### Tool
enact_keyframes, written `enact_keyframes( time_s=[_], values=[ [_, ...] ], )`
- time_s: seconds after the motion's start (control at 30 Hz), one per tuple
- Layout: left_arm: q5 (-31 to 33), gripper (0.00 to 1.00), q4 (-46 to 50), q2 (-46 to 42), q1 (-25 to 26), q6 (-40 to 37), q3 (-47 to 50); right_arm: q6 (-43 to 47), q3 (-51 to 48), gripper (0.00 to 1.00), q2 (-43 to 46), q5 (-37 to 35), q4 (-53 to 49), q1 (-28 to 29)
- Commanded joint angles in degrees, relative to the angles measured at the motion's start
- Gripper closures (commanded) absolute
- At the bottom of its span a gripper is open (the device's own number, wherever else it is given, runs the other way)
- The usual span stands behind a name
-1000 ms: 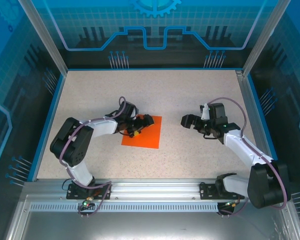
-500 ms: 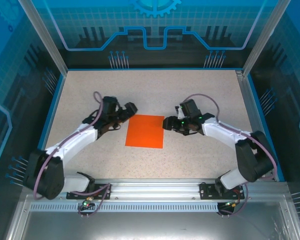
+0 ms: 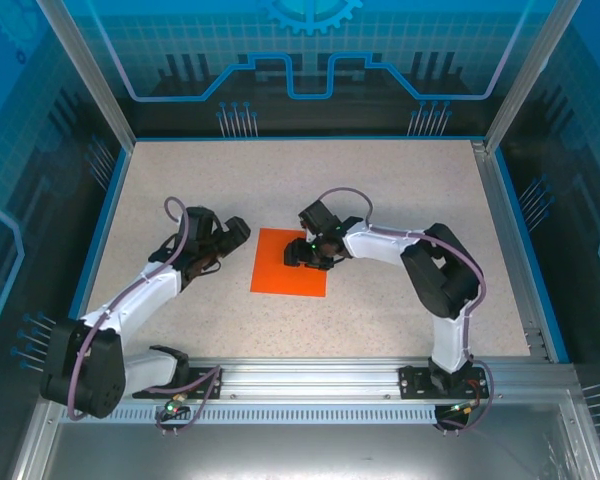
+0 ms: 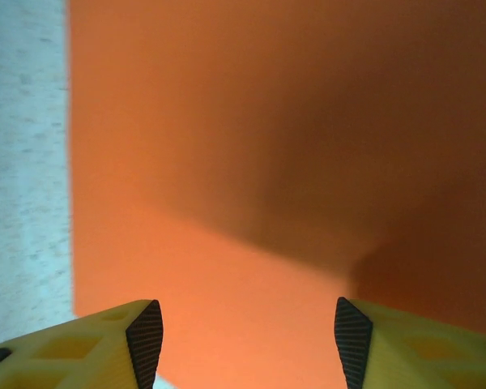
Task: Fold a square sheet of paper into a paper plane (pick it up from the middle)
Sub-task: Move a square sheet of paper to the center of the table.
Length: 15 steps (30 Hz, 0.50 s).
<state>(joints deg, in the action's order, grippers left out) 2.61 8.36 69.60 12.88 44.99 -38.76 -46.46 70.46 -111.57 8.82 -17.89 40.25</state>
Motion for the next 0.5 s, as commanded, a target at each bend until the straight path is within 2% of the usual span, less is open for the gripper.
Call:
enact_keyframes(
  time_s=[0.0, 0.17, 0.27, 0.4, 0.47],
  values=[
    [-3.82, 0.01, -5.96, 1.37, -0.34, -0.23, 1.18, 1.18, -0.21, 0.39, -1.79, -1.42, -4.50, -1.58],
    [-7.56, 0.01, -11.62, 2.87, 0.01, -1.22, 2.55, 6.60, -3.00, 0.39, -0.50, -2.87, -8.34, -5.02],
    [-10.38, 0.01, -11.85, 4.24, 0.65, -1.83, 1.61, 10.24, -4.89, 0.38, 1.38, -3.34, -10.43, -7.74],
    [-13.16, 0.01, -10.48, 6.61, 3.12, -3.49, -0.77, 10.90, -8.99, 0.38, 5.23, -4.07, -10.56, -12.22],
    [-13.14, 0.01, -11.12, 7.36, 5.14, -4.50, -1.41, 12.49, -11.29, 0.38, 7.25, -1.78, -8.24, -14.33]
  ],
)
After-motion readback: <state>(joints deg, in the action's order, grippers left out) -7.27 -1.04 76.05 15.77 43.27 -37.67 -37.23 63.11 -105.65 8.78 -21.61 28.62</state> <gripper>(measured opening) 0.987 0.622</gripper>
